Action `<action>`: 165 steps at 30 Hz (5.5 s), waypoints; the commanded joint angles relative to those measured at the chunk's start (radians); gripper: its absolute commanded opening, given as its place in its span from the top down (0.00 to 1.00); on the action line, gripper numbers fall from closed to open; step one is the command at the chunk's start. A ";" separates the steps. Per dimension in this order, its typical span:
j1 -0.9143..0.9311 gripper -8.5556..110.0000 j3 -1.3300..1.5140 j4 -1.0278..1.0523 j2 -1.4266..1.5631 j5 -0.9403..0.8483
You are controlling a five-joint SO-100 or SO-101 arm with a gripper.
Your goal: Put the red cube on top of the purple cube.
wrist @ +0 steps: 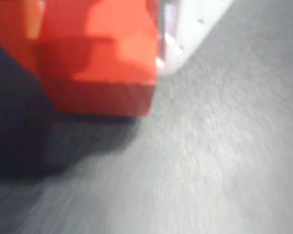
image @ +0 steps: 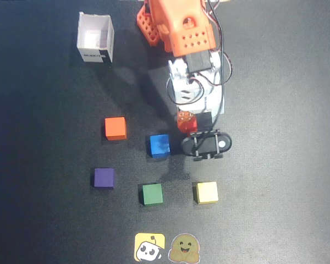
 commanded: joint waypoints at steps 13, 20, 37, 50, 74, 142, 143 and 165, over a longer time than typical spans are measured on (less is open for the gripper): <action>0.225 0.88 -0.201 0.195 0.149 0.067; 0.256 0.87 -0.224 0.209 0.120 0.061; 0.540 0.87 -0.580 0.313 -0.222 -0.064; 0.577 0.88 -0.787 0.319 -0.428 -0.311; 0.586 0.88 -0.977 0.337 -0.621 -0.362; 0.591 0.75 -1.127 0.333 -0.779 -0.313; 0.589 0.75 -1.127 0.336 -0.775 -0.311; 0.540 0.90 -0.764 0.253 -0.267 -0.351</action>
